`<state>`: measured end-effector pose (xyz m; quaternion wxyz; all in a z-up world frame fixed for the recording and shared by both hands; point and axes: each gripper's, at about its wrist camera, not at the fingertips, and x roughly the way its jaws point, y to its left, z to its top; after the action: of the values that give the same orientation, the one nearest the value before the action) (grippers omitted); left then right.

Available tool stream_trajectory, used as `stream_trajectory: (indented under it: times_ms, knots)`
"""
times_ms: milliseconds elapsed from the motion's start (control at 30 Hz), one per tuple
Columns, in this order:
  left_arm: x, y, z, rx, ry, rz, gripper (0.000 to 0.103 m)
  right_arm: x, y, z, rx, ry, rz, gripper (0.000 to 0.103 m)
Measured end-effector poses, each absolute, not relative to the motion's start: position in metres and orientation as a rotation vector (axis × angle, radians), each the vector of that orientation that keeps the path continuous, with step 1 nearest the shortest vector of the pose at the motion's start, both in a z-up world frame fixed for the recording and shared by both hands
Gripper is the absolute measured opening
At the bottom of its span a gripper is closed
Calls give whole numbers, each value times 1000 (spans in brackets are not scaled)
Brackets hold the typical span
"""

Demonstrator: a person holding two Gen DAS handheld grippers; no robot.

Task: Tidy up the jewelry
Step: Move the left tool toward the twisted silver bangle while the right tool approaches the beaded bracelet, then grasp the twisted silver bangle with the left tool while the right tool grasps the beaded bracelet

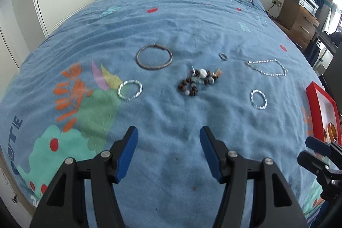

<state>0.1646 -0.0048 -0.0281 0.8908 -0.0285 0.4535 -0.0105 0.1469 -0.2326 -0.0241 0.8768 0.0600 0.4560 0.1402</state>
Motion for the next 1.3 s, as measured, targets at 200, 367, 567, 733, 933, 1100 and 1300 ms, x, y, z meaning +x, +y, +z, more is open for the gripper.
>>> stream_trajectory:
  times_ms: [200,367,567,733,933,1100,1300]
  knots:
    - [173,0,-16,-54,910,-17,58,152,-241,-20,145,931,283,60]
    - [180,15,-16,-65,903,5,58,158,-243,-17,144,923,280,60]
    - [190,36,-20,-76,897,21,58,170,-228,-18,132,925,307,60]
    - [200,54,-29,-82,902,14,58,184,-205,-21,123,929,347,60]
    - [208,64,-42,-97,908,-17,58,211,-172,-26,117,935,400,60]
    - [215,68,-51,-100,917,-31,58,235,-150,-31,121,933,424,60]
    - [227,72,-62,-110,925,-27,58,254,-144,-40,140,945,420,60]
